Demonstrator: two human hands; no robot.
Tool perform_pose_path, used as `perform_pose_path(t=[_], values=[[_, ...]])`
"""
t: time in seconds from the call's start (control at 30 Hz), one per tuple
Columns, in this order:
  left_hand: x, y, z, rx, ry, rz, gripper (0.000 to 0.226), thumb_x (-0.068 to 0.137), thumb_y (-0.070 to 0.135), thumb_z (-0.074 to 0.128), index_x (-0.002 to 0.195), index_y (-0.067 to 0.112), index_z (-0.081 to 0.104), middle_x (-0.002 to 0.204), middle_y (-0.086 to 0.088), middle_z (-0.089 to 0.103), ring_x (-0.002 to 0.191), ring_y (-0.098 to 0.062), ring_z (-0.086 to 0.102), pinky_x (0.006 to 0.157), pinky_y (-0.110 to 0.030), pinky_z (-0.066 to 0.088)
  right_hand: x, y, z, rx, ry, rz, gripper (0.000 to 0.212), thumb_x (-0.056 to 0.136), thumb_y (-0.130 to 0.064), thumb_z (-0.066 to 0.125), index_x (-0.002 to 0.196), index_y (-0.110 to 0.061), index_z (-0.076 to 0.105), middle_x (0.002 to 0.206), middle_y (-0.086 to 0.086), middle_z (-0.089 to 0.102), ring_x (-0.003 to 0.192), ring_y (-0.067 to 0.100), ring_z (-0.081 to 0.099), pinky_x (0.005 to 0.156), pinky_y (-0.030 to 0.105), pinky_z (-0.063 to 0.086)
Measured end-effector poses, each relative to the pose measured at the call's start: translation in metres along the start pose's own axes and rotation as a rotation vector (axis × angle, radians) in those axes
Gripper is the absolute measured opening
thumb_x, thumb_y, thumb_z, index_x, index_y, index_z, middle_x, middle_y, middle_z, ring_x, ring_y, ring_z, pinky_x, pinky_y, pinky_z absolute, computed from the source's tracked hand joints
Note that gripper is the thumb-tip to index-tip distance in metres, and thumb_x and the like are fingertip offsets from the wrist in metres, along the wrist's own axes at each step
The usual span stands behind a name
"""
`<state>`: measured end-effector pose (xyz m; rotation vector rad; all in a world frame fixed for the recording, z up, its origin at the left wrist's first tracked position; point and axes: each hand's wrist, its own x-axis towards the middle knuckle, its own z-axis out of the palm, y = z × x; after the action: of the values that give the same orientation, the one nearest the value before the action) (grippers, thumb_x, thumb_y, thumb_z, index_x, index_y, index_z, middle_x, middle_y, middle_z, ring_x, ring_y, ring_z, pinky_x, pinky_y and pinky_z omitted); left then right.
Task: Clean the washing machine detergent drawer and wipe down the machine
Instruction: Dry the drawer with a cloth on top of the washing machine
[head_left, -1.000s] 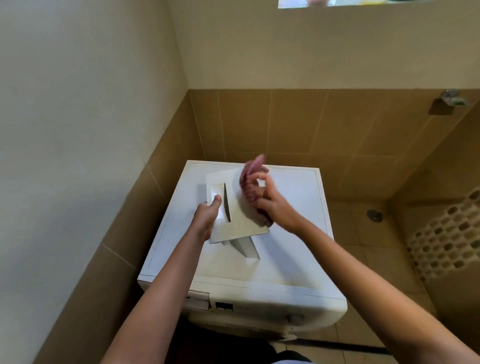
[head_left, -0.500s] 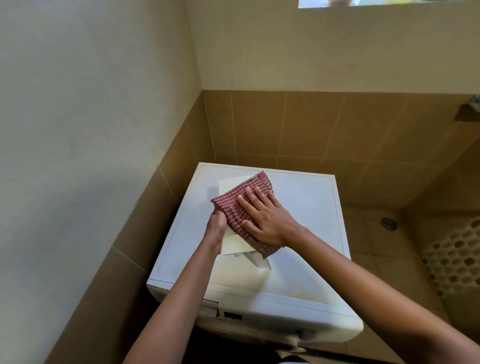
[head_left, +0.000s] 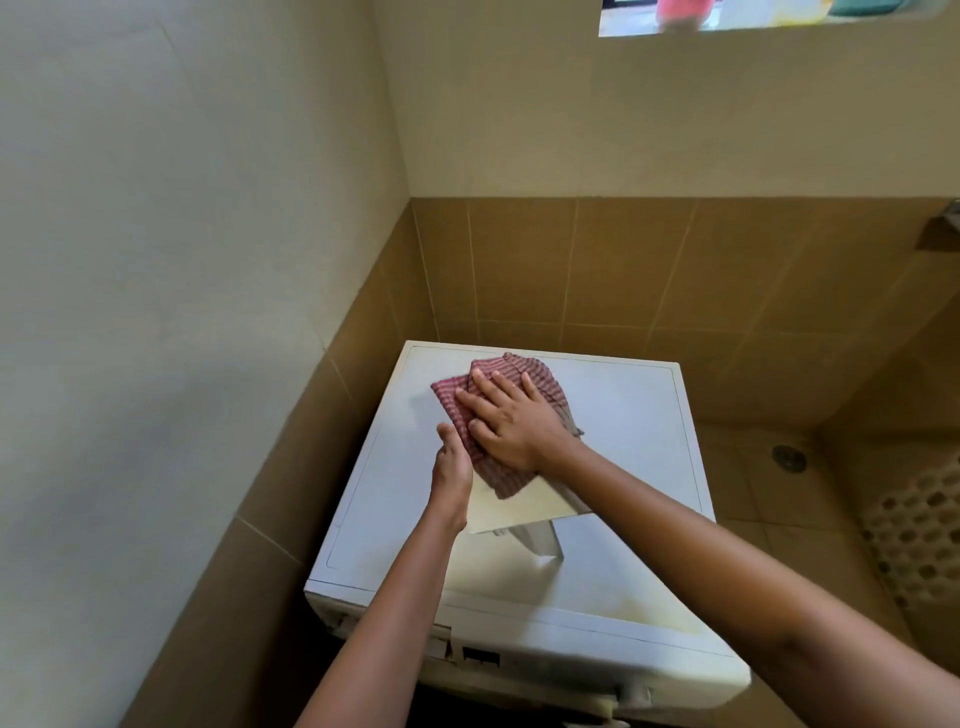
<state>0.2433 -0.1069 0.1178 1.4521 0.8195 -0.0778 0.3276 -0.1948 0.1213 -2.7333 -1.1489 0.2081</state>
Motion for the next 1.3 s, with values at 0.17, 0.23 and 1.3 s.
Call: perform_pose_path(t=[0.17,0.23,1.3], values=[[0.003,-0.001,0.000,-0.008,0.007,-0.108,0.060,0.100,0.057,0.016,0.142,0.020,0.037,0.129,-0.013,0.054,0.110,-0.030,0.056,0.091,-0.040,0.050,0.037,0.030,-0.009,0.098,0.023,0.203,0.054,0.100,-0.044,0.022,0.152,-0.028,0.019,0.161,0.003,0.009,0.148,0.019,0.005,0.119,0.045,0.000],[0.005,-0.001,0.000,-0.037,0.031,-0.078,0.048,0.103,0.051,0.021,0.131,0.019,0.044,0.103,-0.006,0.058,0.085,-0.019,0.058,0.066,-0.028,0.050,0.033,0.027,-0.005,0.082,0.034,0.211,0.056,0.100,-0.042,0.020,0.153,-0.024,0.015,0.161,0.004,0.006,0.148,0.019,0.001,0.119,0.044,-0.001],[0.016,0.002,0.005,-0.005,0.109,0.002,0.047,0.103,0.042,0.030,0.135,0.013,0.046,0.131,-0.012,0.055,0.108,-0.027,0.054,0.089,-0.035,0.046,0.024,0.016,-0.007,0.009,0.047,0.195,0.059,0.098,-0.041,0.021,0.153,-0.021,0.013,0.161,0.004,0.003,0.148,0.023,-0.004,0.119,0.044,-0.002]])
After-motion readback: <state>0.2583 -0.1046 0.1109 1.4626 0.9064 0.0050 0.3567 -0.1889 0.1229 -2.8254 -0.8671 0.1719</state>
